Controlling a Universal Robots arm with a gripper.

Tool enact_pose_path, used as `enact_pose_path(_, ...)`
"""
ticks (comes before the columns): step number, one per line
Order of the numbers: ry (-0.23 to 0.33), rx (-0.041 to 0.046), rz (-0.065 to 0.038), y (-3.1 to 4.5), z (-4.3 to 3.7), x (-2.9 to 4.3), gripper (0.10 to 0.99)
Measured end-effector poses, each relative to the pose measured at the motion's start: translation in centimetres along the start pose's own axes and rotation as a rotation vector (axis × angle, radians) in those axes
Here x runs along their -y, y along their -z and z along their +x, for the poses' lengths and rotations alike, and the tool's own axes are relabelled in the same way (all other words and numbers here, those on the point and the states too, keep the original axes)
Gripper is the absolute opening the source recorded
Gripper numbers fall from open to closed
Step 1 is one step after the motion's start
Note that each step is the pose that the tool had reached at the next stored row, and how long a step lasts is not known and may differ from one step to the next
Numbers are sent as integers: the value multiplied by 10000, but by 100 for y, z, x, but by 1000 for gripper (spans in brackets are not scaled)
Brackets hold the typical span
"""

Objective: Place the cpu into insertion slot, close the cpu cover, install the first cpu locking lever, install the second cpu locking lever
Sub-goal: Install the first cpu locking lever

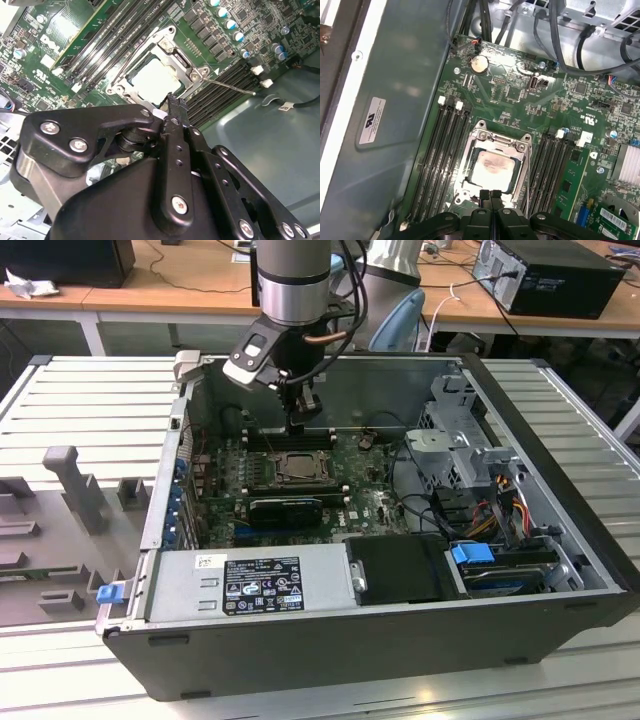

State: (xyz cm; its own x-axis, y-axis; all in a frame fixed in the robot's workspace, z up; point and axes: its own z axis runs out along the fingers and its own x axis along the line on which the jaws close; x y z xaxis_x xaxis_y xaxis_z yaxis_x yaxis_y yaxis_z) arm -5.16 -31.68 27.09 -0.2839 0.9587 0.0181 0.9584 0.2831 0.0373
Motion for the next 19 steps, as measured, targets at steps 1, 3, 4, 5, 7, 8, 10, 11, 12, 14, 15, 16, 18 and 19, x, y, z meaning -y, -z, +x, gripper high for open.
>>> enact_pose_path(1, 40, -1, 1, 0, 0, 0, 106)
enact_pose_path(3, 88, -3, 2, 0, 0, 0, 106)
enact_pose_path(4, 135, -5, 3, 0, 0, 0, 106)
enact_pose_path(5, 169, -6, 3, 0, 0, 0, 106)
enact_pose_path(7, 307, -11, 6, 0, 0, 0, 106)
enact_pose_path(8, 344, -13, 7, 0, 0, 0, 106)
enact_pose_path(10, 430, -16, 8, 0, 0, 0, 106)
enact_pose_path(11, 481, -18, 9, 0, 0, 0, 106)
enact_pose_path(12, 513, -19, 10, 0, 0, 0, 106)
enact_pose_path(14, 585, -21, 11, 0, 0, 0, 106)
enact_pose_path(15, 629, -23, 12, 0, 0, 0, 106)
enact_pose_path(16, 712, -26, 13, 0, 0, 0, 106)
enact_pose_path(18, 817, -30, 15, 0, 0, 0, 106)
enact_pose_path(19, 871, -32, 16, 0, 0, 0, 106)
